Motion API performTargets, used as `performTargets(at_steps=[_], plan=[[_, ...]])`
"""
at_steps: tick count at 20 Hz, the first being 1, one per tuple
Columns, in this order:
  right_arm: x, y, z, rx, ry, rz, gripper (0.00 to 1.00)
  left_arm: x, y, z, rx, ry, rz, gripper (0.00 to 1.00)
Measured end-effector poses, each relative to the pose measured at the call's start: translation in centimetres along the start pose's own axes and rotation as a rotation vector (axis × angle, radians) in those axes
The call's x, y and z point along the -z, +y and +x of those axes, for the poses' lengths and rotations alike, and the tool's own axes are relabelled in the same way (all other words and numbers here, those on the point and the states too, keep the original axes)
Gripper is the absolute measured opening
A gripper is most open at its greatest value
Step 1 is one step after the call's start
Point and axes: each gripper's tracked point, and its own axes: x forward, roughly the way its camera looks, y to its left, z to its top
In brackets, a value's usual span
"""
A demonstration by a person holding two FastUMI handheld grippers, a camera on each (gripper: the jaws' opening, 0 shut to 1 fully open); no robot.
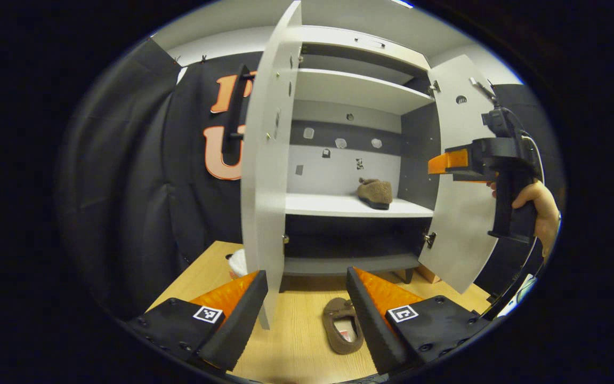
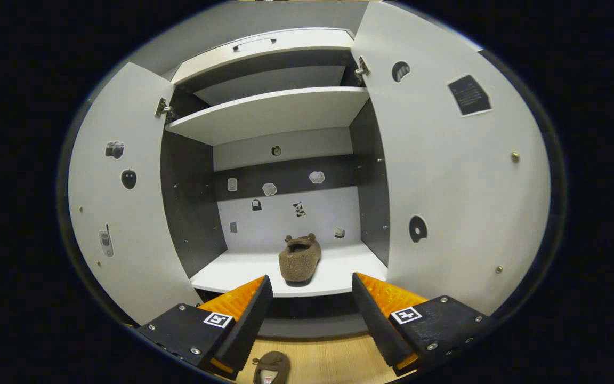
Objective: Grab one shoe with the right hand and put it into the shoe cabinet, grab the other shoe with the left hand and put it into the shoe cabinet; then close the right door with the right hand and the left door with the left hand.
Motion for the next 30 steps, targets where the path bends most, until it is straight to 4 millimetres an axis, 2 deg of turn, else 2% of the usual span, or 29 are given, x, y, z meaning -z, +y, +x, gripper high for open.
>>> performTargets(at_steps=[1,3,6,9,12,14,17,22,24,26,27,28,30], plan=[[0.6,-0.4,-1.5,0.003,-0.002,-0.002,0.92,1.6,-0.6,0.8,0.018,0.033,-0.002,0.99],[2.1,-1.2,-3.5,0.009,0.007,-0.008,0.92,4.1,-1.6,3.0,0.042,0.089,0.005,0.97],[4.7,-2.4,-7.0,0.037,0.018,-0.026,0.92,8.2,-2.2,5.8,0.056,0.204,0.004,0.97],[6.0,-4.6,-8.9,0.073,0.012,-0.019,0.92,12.6,-2.6,8.1,0.057,0.309,0.0,0.97],[6.7,-6.3,-10.1,0.09,0.021,-0.007,0.92,16.7,-3.1,10.6,0.059,0.407,0.007,0.97],[7.0,-7.4,-10.6,0.098,0.029,0.0,0.92,20.3,-2.9,11.4,0.038,0.515,0.023,1.0],[7.7,-9.0,-11.3,0.103,0.056,0.023,0.92,23.1,-3.3,12.5,0.024,0.59,-0.009,0.98],[8.6,-11.3,-12.0,0.104,0.092,0.03,0.92,27.4,-2.6,14.1,-0.006,0.707,-0.03,0.98],[8.7,-12.1,-12.0,0.097,0.102,0.026,0.92,27.9,-2.5,13.9,-0.012,0.746,-0.059,0.97],[8.6,-12.7,-12.1,0.085,0.105,0.033,0.92,27.9,-3.1,14.0,-0.01,0.74,-0.088,0.91],[8.4,-13.0,-12.1,0.08,0.104,0.036,0.92,28.1,-4.1,14.1,0.017,0.746,-0.108,0.84],[8.2,-13.4,-12.1,0.072,0.103,0.037,0.92,28.4,-4.8,14.1,0.026,0.757,-0.106,0.67],[8.1,-14.1,-12.0,0.061,0.108,0.032,0.92,28.3,-3.9,14.2,-0.025,0.764,-0.046,0.34]])
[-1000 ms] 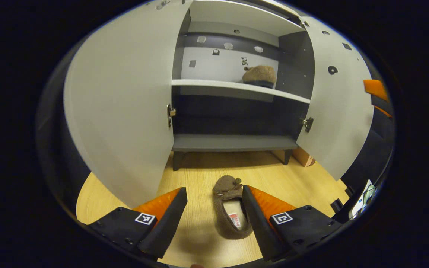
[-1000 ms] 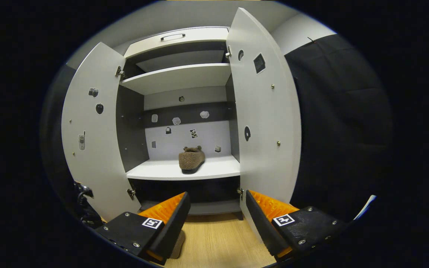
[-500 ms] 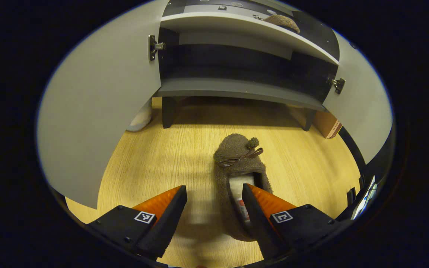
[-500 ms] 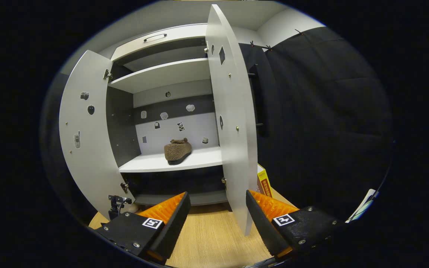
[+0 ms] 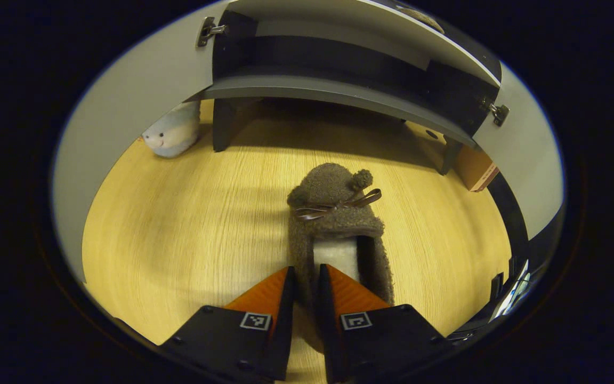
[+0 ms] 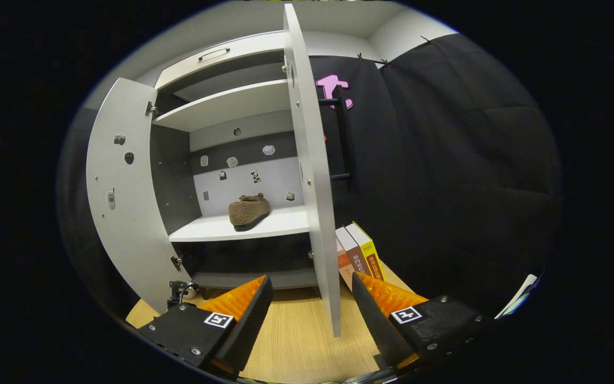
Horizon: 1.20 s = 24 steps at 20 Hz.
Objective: Grab one shoe with the right hand and put it into the shoe cabinet, grab the other shoe with the left hand and put it into the shoe cabinet; then close the right door with the right hand and the left door with the left hand.
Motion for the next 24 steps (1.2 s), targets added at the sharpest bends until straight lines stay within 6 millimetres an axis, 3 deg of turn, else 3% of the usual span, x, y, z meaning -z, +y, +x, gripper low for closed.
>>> performTargets(at_steps=[2,5,9,13,17,24], plan=[[-0.1,-0.7,0.2,-0.011,0.006,-0.004,0.92,-0.4,-0.2,-0.4,-0.027,0.004,-0.008,0.07],[-0.3,-1.6,0.4,-0.04,0.007,-0.011,0.92,-1.7,-1.1,-3.0,-0.008,-0.002,-0.017,0.06],[-0.6,-1.8,0.4,-0.1,0.006,-0.01,0.92,-5.3,-3.0,-9.4,0.017,-0.077,-0.06,0.06],[-0.6,-1.7,0.5,-0.164,0.006,-0.013,0.92,-9.9,-3.0,-16.3,0.001,-0.148,-0.084,0.06],[-0.2,-2.0,0.7,-0.188,0.01,-0.016,0.91,-15.7,-1.9,-22.2,0.03,-0.247,-0.124,0.06],[-0.4,-3.3,0.9,-0.186,0.002,-0.016,0.92,-28.6,2.6,-29.1,-0.001,-0.424,-0.131,0.06]])
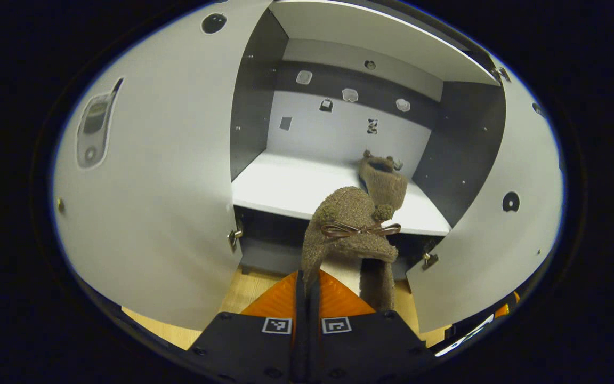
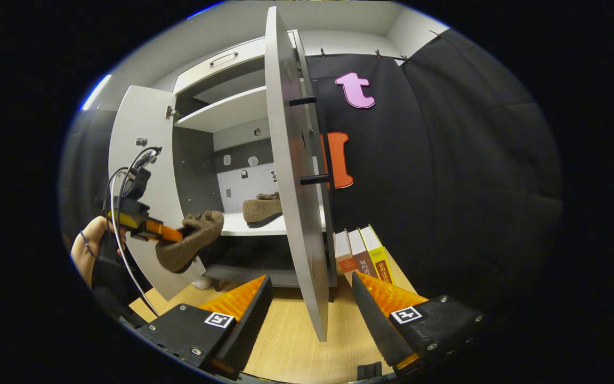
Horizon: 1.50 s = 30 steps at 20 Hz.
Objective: Grab one shoe with the right hand and put it into the shoe cabinet, grab the other shoe with the left hand and put it into the shoe cabinet; then close the right door with the right hand and the left door with the left hand.
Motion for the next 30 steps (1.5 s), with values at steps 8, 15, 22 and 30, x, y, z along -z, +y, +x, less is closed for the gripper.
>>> performTargets(at_steps=[8,15,22,30], plan=[[-0.5,-2.0,-0.4,0.068,-0.014,0.024,0.92,-14.4,1.6,4.8,0.014,-0.096,-0.06,0.06],[-0.8,-3.1,-0.5,0.13,-0.014,0.024,0.92,-16.6,2.9,9.9,-0.012,-0.037,-0.075,0.06],[-0.6,-4.2,-0.2,0.171,-0.007,0.038,0.92,-15.1,1.9,15.5,-0.001,0.04,-0.047,0.06],[-1.4,-5.9,-0.6,0.199,-0.017,0.052,0.92,-16.5,1.6,14.3,-0.013,-0.027,-0.036,0.28]])
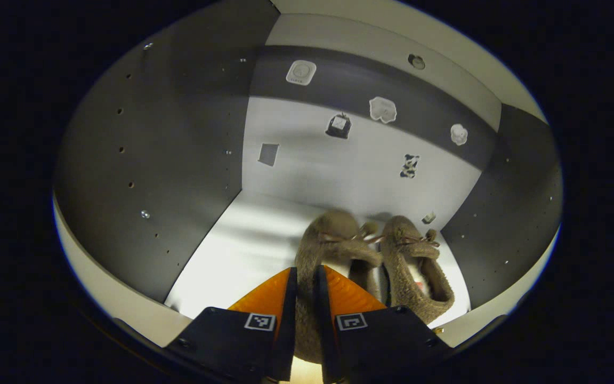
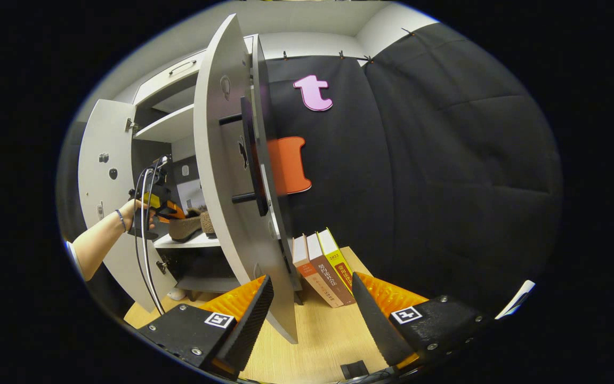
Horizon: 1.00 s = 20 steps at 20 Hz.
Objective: Grab one shoe with the right hand and put it into the shoe cabinet, grab the other shoe with the left hand and put it into the shoe cabinet; then close the right door with the right hand and the left door with the left hand.
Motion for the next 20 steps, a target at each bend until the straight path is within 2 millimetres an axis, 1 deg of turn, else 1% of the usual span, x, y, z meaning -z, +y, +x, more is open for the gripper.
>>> performTargets(at_steps=[1,2,4,5,6,7,8,10,12,13,14,15,16,18,20], plan=[[-0.1,0.0,0.0,-0.001,-0.003,-0.005,0.92,-1.0,0.1,-0.9,0.001,-0.034,0.006,0.23],[-0.2,0.0,0.1,-0.004,-0.007,-0.011,0.92,-1.6,-0.5,-1.6,0.011,-0.062,0.011,0.49],[-0.1,0.3,0.3,-0.019,-0.007,-0.015,0.92,-2.4,-1.4,-4.7,0.044,-0.11,0.021,0.76],[-0.2,0.7,0.4,-0.029,-0.008,-0.017,0.92,-3.1,-1.8,-6.5,0.051,-0.145,0.031,0.81],[-0.3,0.8,0.5,-0.036,-0.009,-0.021,0.92,-3.6,-2.1,-8.0,0.061,-0.186,0.047,0.89],[-0.4,1.0,0.5,-0.043,-0.013,-0.025,0.92,-4.0,-2.3,-9.9,0.07,-0.225,0.059,0.96],[-0.6,1.0,0.8,-0.05,-0.016,-0.03,0.92,-4.3,-2.7,-12.0,0.083,-0.259,0.066,0.97],[-0.9,0.9,1.2,-0.054,-0.028,-0.045,0.92,-4.5,-2.9,-16.0,0.093,-0.328,0.088,0.97],[-1.4,0.7,1.6,-0.054,-0.033,-0.063,0.92,-3.9,-2.7,-19.7,0.089,-0.381,0.116,0.97],[-1.5,0.7,1.9,-0.053,-0.038,-0.073,0.92,-3.6,-2.6,-21.6,0.088,-0.409,0.137,0.94],[-1.7,0.5,2.0,-0.057,-0.041,-0.083,0.92,-3.3,-2.4,-23.5,0.088,-0.438,0.16,0.97],[-1.9,0.5,2.4,-0.061,-0.046,-0.087,0.92,-3.0,-2.2,-25.5,0.087,-0.469,0.184,0.97],[-2.3,0.5,2.7,-0.069,-0.051,-0.087,0.92,-2.7,-1.9,-27.5,0.081,-0.505,0.197,0.95],[-2.9,1.3,3.0,-0.103,-0.071,-0.078,0.92,-2.1,-0.9,-31.4,0.074,-0.565,0.205,0.94],[-3.6,1.6,3.5,-0.12,-0.101,-0.092,0.92,-0.5,0.7,-34.4,0.058,-0.59,0.198,0.96]])
